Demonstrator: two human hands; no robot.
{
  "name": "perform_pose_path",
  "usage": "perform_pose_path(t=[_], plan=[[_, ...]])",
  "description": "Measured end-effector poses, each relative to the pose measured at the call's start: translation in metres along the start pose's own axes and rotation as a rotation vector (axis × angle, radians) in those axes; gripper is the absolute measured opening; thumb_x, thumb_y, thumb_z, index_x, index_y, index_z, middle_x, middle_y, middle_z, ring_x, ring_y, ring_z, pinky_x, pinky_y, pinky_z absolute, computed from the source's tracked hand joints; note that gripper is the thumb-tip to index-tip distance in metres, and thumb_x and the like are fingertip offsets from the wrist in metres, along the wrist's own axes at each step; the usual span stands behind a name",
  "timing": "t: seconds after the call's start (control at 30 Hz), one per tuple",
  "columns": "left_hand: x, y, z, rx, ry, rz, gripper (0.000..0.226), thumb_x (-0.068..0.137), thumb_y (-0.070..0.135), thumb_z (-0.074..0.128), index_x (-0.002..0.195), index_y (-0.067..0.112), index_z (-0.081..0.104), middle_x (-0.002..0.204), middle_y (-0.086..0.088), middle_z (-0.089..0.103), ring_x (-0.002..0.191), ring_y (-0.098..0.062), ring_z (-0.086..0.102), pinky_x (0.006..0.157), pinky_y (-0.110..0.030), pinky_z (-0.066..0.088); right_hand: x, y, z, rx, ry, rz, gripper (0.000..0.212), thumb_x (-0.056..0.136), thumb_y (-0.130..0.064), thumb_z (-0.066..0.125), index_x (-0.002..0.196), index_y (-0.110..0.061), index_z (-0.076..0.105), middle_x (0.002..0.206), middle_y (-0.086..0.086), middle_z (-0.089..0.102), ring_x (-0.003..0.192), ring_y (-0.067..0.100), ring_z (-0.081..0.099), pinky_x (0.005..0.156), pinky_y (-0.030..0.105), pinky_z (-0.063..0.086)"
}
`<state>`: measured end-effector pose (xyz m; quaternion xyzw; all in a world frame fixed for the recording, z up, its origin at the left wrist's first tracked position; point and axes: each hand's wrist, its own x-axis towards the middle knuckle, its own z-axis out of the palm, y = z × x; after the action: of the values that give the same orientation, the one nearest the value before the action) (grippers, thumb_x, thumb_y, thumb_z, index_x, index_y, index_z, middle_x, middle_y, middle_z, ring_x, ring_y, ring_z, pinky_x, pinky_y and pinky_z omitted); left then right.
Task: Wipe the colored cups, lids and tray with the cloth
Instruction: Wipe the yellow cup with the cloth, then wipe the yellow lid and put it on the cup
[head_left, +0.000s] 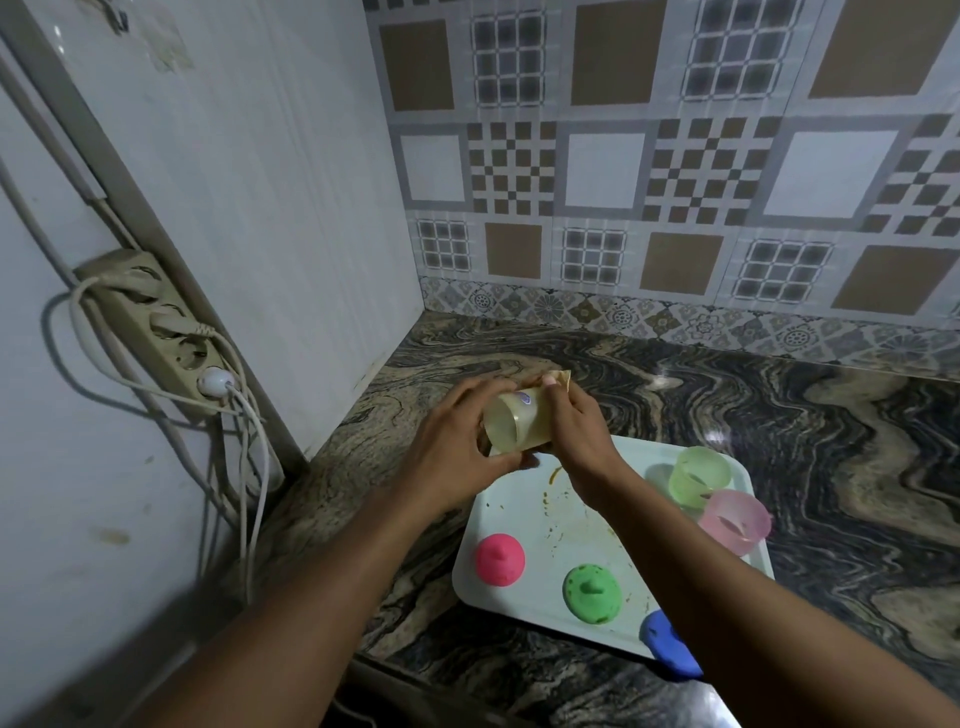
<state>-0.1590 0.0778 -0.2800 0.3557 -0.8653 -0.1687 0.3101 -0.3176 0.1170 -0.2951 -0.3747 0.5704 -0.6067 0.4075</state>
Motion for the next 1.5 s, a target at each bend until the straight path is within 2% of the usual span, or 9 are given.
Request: perform_pose_path(t=[0.1,0.27,0.43,0.57,0.73,0.93,1.1,1.3,1.5], plan=[[-0.001,-0.006,0.007,-0.304,0.000,-0.195,0.065,0.062,0.061,0.078,0.117,0.029,0.065,0.109,0.009,0.070,0.101,-0.011,0.069,0.084,-0.038,0.060,-0.001,0.003,0.002,-0.040,-0.005,-0.013,0.035,0.099,-0.049,0.041,0.100,-0.027,0.068,0.106,0.014,0.070,0.101,0.038,0.066,0.084,0.057,0.056],[-0.009,-0.007,0.003,0.005,-0.092,0.108,0.066,0.076,0.032,0.082,0.134,0.022,0.055,0.131,0.004,0.055,0.118,-0.015,0.056,0.096,-0.039,0.050,-0.004,0.009,0.001,-0.005,-0.013,0.051,0.032,0.105,-0.036,0.039,0.100,-0.016,0.064,0.084,0.012,0.063,0.076,0.024,0.060,0.070,0.045,0.054],[-0.013,-0.009,0.011,-0.220,-0.036,-0.215,0.066,0.075,0.036,0.083,0.135,0.030,0.054,0.125,0.005,0.065,0.100,-0.003,0.067,0.087,-0.028,0.057,-0.006,0.010,0.009,-0.066,0.000,0.058,0.035,0.097,-0.046,0.042,0.097,-0.022,0.067,0.097,0.014,0.070,0.089,0.034,0.067,0.077,0.053,0.058],[-0.020,-0.013,0.005,0.141,-0.045,0.231,0.071,0.075,0.025,0.082,0.139,0.022,0.051,0.137,0.000,0.052,0.123,-0.020,0.053,0.097,-0.037,0.051,-0.006,0.010,0.008,0.032,-0.029,0.142,0.034,0.105,-0.036,0.039,0.109,-0.013,0.064,0.105,0.019,0.066,0.093,0.032,0.066,0.067,0.043,0.060],[-0.021,-0.012,0.008,-0.403,-0.011,-0.344,0.079,0.070,0.041,0.086,0.140,0.031,0.050,0.129,0.005,0.062,0.104,-0.004,0.064,0.088,-0.028,0.056,-0.007,0.010,0.011,-0.054,0.015,0.102,0.037,0.103,-0.041,0.040,0.104,-0.016,0.066,0.100,0.016,0.069,0.090,0.034,0.066,0.070,0.048,0.058],[-0.034,-0.017,0.008,0.038,-0.082,0.062,0.068,0.077,0.028,0.079,0.139,0.025,0.052,0.135,0.005,0.048,0.122,-0.014,0.051,0.099,-0.030,0.047,-0.001,0.008,0.010,0.105,-0.009,0.471,0.027,0.103,-0.021,0.042,0.117,-0.006,0.058,0.105,0.023,0.061,0.093,0.038,0.066,0.062,0.042,0.061],[-0.049,-0.050,0.004,0.073,-0.127,-0.279,0.070,0.073,0.036,0.080,0.133,0.032,0.045,0.133,0.003,0.052,0.121,-0.021,0.049,0.093,-0.037,0.048,0.002,0.021,-0.012,0.416,-0.113,0.703,0.041,0.097,-0.010,0.025,0.059,-0.013,0.041,0.046,0.004,0.035,0.033,0.016,0.035,0.041,0.026,0.034],[-0.079,-0.082,0.009,0.237,-0.401,-0.519,0.069,0.078,0.036,0.078,0.137,0.027,0.042,0.134,-0.007,0.052,0.122,-0.029,0.049,0.092,-0.038,0.047,-0.012,0.053,-0.018,0.362,-0.179,0.754,0.061,0.100,-0.056,0.040,0.094,-0.004,0.070,0.083,0.017,0.065,0.077,0.033,0.063,0.085,0.046,0.053],[-0.083,-0.090,0.016,0.288,-0.404,-0.508,0.080,0.078,0.049,0.074,0.145,0.030,0.035,0.144,-0.002,0.042,0.130,-0.029,0.040,0.100,-0.044,0.044,-0.014,0.052,-0.029,0.291,-0.354,0.724,0.023,0.083,-0.027,0.065,0.071,-0.016,0.048,0.067,0.007,0.040,0.059,0.023,0.045,0.072,0.036,0.052]])
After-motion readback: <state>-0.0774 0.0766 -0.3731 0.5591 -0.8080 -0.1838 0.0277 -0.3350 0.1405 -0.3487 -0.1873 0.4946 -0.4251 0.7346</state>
